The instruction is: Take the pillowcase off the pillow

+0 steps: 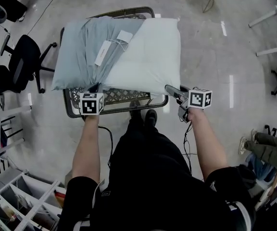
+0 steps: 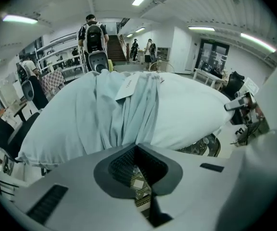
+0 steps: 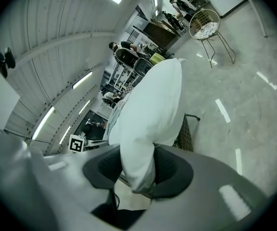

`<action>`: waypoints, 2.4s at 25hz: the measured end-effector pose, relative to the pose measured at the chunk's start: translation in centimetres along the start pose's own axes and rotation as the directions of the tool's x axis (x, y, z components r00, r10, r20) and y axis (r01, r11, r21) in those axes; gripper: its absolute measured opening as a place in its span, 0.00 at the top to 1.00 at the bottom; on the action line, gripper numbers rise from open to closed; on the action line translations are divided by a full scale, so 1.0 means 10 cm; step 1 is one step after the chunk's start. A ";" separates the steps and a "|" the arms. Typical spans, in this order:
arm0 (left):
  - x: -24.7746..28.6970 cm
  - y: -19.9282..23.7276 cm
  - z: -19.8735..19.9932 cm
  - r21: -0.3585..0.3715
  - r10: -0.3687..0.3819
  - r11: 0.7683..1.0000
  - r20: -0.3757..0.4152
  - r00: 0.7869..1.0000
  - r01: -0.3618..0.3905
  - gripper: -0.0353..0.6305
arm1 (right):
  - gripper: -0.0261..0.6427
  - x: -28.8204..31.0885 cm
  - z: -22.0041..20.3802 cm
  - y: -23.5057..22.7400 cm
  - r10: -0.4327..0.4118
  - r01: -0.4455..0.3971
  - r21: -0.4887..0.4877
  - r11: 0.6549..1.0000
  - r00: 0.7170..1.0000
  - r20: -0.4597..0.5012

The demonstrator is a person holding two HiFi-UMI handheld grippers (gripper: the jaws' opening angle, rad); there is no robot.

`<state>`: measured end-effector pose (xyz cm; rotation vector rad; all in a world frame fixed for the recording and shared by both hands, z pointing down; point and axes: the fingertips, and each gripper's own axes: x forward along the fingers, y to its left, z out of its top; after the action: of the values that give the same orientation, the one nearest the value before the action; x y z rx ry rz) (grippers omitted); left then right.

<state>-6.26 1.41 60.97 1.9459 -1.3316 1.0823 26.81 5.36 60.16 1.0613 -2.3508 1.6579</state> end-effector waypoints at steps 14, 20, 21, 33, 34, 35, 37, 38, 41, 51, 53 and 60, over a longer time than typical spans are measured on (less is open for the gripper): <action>-0.32 -0.24 1.03 0.077 -0.190 0.981 0.155 0.970 0.179 0.85 | 0.49 -0.31 0.71 -0.13 -0.199 0.196 0.034 0.980 0.971 0.135; -0.11 -0.18 1.71 0.184 -0.243 0.960 0.157 0.957 0.213 0.83 | 0.45 0.05 1.39 0.14 -0.194 0.209 -0.058 0.976 0.962 0.191; -0.07 -0.17 1.81 0.196 -0.251 0.956 0.153 0.956 0.219 0.82 | 0.45 0.10 1.47 0.15 -0.196 0.212 -0.064 0.975 0.961 0.193; 1.08 0.09 2.67 0.223 -0.176 0.960 0.020 0.984 0.167 0.76 | 0.24 0.63 2.38 -0.80 -0.296 0.305 -0.060 0.950 0.947 0.126; 1.19 0.13 2.69 0.211 -0.165 0.964 0.003 0.986 0.160 0.75 | 0.22 0.71 2.42 -0.90 -0.286 0.293 -0.048 0.955 0.952 0.109; 1.30 0.16 2.70 0.198 -0.155 0.968 -0.014 0.988 0.155 0.75 | 0.18 0.82 2.43 -0.98 -0.272 0.276 -0.035 0.961 0.958 0.087; 1.46 0.22 2.68 0.174 -0.146 0.973 -0.050 0.988 0.152 0.73 | 0.10 1.03 2.42 -1.10 -0.232 0.232 -0.013 0.973 0.972 0.038; 1.51 0.23 2.67 0.167 -0.144 0.974 -0.064 0.987 0.153 0.73 | 0.07 1.12 2.41 -1.12 -0.198 0.198 0.004 0.980 0.980 0.018; 1.60 0.29 2.69 0.169 -0.142 0.974 -0.078 0.987 0.153 0.73 | 0.05 1.38 2.39 -1.06 -0.037 0.038 0.093 0.995 0.999 -0.012; 1.65 0.29 2.66 0.173 -0.140 0.972 -0.120 0.983 0.160 0.74 | 0.06 1.39 2.39 -0.83 -0.124 0.085 -0.181 0.980 0.969 -0.216; 1.60 0.29 2.67 0.170 -0.151 0.971 -0.114 0.982 0.169 0.74 | 0.06 1.27 2.37 -0.84 -0.157 0.096 -0.235 0.967 0.953 -0.257; 1.59 0.26 2.69 0.195 -0.144 0.967 -0.106 0.984 0.163 0.78 | 0.06 1.18 2.74 -0.55 -0.324 0.065 -0.668 0.741 0.906 -0.271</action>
<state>2.71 -28.63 60.10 2.0801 -1.0369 1.2541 29.69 -24.73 58.35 0.7309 -2.1748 0.7543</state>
